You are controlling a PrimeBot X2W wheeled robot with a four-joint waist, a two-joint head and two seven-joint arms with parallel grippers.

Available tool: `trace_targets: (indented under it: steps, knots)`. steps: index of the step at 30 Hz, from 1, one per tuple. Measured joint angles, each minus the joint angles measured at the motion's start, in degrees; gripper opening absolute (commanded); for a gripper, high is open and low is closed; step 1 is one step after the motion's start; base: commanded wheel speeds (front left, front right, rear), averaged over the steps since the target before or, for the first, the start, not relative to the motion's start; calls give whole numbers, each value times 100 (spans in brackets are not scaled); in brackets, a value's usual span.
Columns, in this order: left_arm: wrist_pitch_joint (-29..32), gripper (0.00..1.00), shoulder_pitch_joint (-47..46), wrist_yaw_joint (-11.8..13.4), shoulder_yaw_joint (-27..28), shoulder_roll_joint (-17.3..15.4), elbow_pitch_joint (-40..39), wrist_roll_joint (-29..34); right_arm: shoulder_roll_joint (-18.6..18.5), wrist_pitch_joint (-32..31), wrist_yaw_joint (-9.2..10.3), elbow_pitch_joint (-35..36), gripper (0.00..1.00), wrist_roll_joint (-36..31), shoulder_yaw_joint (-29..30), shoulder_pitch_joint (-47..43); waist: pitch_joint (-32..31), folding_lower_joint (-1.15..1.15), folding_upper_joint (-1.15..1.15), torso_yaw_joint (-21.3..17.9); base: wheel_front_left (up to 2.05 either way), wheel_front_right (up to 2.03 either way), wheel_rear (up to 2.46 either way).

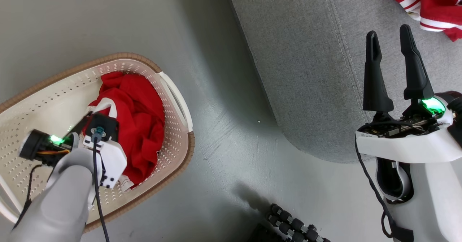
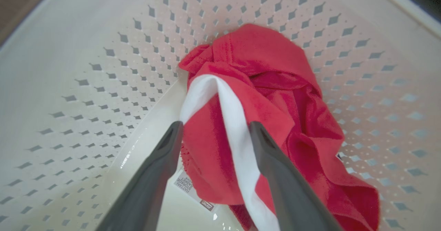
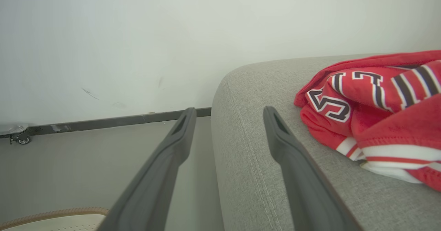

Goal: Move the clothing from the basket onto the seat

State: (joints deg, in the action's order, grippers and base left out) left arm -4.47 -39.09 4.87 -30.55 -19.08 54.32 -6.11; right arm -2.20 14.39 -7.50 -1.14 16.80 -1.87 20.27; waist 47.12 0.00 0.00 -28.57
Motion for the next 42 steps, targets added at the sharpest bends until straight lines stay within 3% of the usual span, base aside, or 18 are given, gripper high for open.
trace_targets:
  steps: [1, 4, 10, 17, 18, 19, 24, 42]
  knots:
    - [-2, 100, -73, 185, 19, -23, 26, 100, 0, 0, 0, 5, 100, -1, 1, 0, 18, 0, 0, 10, 0, 0, 0]
    - [-1, 100, -152, 200, 44, -8, 75, 97, 1, 0, 0, 16, 100, -1, 1, 2, 39, 0, 0, 22, 0, 0, 0]
    - [51, 100, -152, 58, -30, 202, 234, 35, 1, 0, 0, 20, 100, -1, -9, 4, 61, 0, 0, 28, 0, 0, 0]
    - [51, 100, -214, -43, -112, 230, 331, 41, 1, 2, 0, 20, 100, -11, -7, 7, 78, 0, 0, 35, 0, 0, 0]
    - [51, 86, -229, -63, -131, 245, 344, 43, 1, 4, 0, 21, 100, -11, -7, 7, 81, 0, 0, 36, 0, 0, 0]
    - [49, 58, -235, -89, -152, 259, 358, 59, 1, 5, 0, 22, 100, -12, -7, 7, 83, 0, 0, 38, 0, 0, 0]
    - [42, 0, -240, -96, -204, 300, 427, 90, 1, 5, 0, 40, 100, -19, 2, 7, 96, 0, 0, 47, 0, 0, 0]
    - [-338, 0, -386, -143, -236, 224, 489, 133, 1, 5, 0, 52, 100, 0, -45, 237, 84, 0, 0, 57, 0, 0, 0]
